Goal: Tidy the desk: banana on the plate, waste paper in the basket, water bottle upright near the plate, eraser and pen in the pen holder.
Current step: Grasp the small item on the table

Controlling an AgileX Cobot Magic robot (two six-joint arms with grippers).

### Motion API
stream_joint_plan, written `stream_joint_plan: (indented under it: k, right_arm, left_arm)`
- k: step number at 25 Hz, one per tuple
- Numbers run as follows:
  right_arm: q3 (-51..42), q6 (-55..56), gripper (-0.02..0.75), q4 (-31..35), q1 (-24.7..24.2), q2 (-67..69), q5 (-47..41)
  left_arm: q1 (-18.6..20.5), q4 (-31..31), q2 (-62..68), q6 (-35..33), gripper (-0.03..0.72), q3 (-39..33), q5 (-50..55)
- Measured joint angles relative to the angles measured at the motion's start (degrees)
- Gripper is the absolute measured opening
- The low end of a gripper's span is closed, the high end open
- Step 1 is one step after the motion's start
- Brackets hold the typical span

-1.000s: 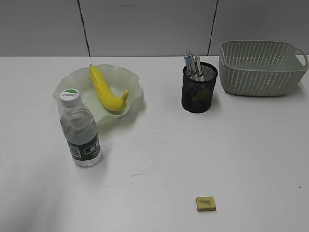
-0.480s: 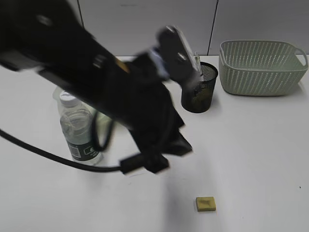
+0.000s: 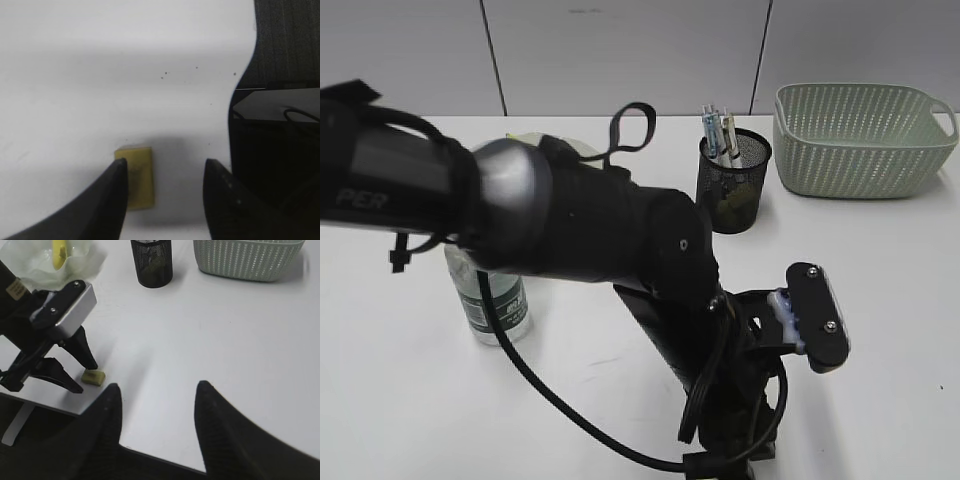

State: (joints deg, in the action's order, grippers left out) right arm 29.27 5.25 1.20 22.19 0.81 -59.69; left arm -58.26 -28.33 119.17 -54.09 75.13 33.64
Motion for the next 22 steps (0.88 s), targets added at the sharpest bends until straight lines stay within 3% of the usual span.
stream_joint_plan:
  k: [11, 14, 17, 22]
  right_arm:
    - [0.0, 0.06, 0.383, -0.02, 0.0, 0.0, -0.01]
    - [0.0, 0.06, 0.383, -0.02, 0.0, 0.0, -0.01]
    - [0.0, 0.08, 0.383, -0.07, 0.0, 0.0, -0.01]
    - [0.0, 0.13, 0.383, -0.07, 0.0, 0.0, -0.01]
  left_arm:
    - [-0.01, 0.11, 4.1, 0.14, 0.365, 0.29, -6.31]
    - [-0.01, 0.68, 4.1, 0.14, 0.274, 0.29, -6.86]
    - [-0.01, 1.2, 3.87, 0.17, 0.09, 0.29, -7.76]
    - [1.4, 1.07, -1.88, 2.64, 0.095, 2.83, -15.45]
